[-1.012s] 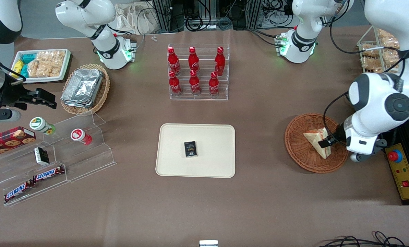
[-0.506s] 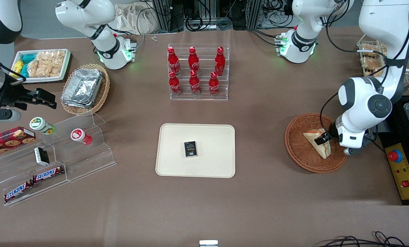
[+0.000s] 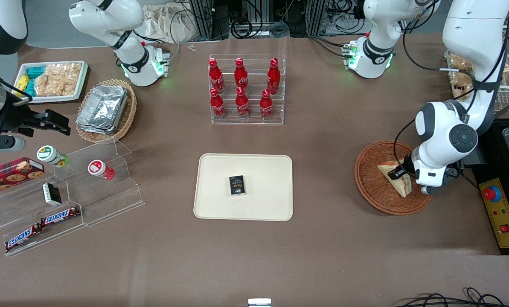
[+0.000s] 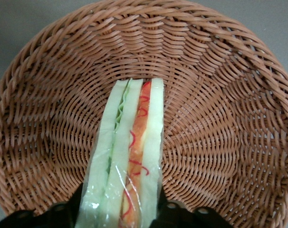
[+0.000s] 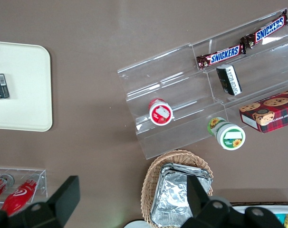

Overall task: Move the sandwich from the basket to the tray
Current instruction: 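Lift the sandwich and carry it with the left gripper over the cream tray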

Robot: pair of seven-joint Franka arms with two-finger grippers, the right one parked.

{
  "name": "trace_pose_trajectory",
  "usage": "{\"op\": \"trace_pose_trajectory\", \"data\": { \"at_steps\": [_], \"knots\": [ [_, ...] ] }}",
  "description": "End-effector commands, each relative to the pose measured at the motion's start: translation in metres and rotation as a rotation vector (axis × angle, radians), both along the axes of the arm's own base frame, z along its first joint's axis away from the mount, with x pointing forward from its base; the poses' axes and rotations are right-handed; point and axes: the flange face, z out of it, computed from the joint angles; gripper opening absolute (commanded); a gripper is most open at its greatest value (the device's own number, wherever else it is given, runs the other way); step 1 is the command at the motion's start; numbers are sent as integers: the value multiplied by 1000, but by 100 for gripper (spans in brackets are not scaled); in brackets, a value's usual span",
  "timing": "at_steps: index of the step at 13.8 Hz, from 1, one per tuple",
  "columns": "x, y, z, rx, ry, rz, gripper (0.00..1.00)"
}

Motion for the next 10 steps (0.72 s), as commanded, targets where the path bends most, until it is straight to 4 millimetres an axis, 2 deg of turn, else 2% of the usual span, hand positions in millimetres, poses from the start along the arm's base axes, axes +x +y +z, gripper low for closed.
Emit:
{"op": "trace_pose_trajectory", "data": {
  "at_steps": [1, 3, 5, 7, 10],
  "knots": [
    [5, -2, 8, 16, -29, 0, 0],
    [11, -2, 24, 19, -42, -8, 0],
    [23, -1, 54, 40, -13, -20, 0],
    [44, -7, 105, 63, 53, -41, 0],
    [65, -44, 199, 57, 120, -87, 0]
  ]
}}
